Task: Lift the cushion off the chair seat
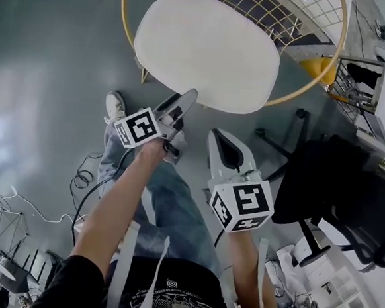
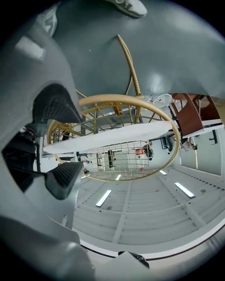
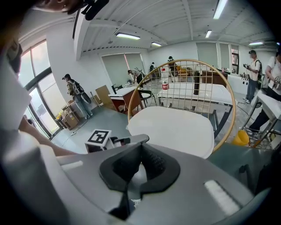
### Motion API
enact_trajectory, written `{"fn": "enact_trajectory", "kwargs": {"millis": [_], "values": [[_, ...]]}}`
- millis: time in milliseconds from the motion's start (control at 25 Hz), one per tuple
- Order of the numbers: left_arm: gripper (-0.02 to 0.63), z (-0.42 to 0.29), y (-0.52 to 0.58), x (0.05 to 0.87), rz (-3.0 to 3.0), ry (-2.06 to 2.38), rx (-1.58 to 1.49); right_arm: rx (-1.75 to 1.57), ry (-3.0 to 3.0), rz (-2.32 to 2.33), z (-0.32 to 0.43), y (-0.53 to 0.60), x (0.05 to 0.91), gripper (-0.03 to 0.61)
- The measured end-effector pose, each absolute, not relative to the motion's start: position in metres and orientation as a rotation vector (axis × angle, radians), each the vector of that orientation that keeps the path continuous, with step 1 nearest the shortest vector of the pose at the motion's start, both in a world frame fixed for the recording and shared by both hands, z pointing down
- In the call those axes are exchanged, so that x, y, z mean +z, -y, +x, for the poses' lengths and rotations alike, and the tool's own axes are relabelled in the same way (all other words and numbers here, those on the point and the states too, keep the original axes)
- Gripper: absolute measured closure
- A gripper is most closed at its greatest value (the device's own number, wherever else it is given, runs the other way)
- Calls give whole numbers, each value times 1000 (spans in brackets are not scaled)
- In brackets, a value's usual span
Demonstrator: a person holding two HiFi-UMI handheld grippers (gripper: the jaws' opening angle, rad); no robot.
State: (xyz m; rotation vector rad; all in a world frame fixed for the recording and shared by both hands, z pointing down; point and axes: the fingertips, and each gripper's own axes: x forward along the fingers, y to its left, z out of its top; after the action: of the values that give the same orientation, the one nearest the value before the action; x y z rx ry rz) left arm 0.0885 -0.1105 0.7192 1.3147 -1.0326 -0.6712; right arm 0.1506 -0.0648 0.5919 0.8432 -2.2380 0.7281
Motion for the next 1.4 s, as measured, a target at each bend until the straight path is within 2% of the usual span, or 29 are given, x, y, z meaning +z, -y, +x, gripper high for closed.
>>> {"fn": "enact_trajectory", "kwargs": {"millis": [40, 80, 120, 160, 200, 600, 920, 1400], "values": [[339, 87, 114, 720, 1308, 1031, -689, 730, 2235, 847, 152, 64, 592, 583], [378, 85, 118, 720, 1300, 1032, -701, 730, 2233, 852, 153, 64, 592, 583], [439, 83, 121, 720, 1292, 1032, -706, 731, 2231, 859, 154, 64, 592, 583], [549, 81, 125, 719, 1286, 1030, -708, 731, 2230, 866, 156, 65, 591, 583], [559, 81, 128, 717, 1283, 1023, -710, 733, 2229, 873, 157, 65, 591, 583], [580, 77, 143, 659, 1335, 984, -747, 736, 2263, 937, 159, 78, 571, 583], [584, 75, 163, 582, 1380, 908, -819, 711, 2305, 1043, 165, 99, 532, 583], [584, 53, 163, 493, 1452, 890, -760, 677, 2368, 1209, 140, 119, 451, 583]]}}
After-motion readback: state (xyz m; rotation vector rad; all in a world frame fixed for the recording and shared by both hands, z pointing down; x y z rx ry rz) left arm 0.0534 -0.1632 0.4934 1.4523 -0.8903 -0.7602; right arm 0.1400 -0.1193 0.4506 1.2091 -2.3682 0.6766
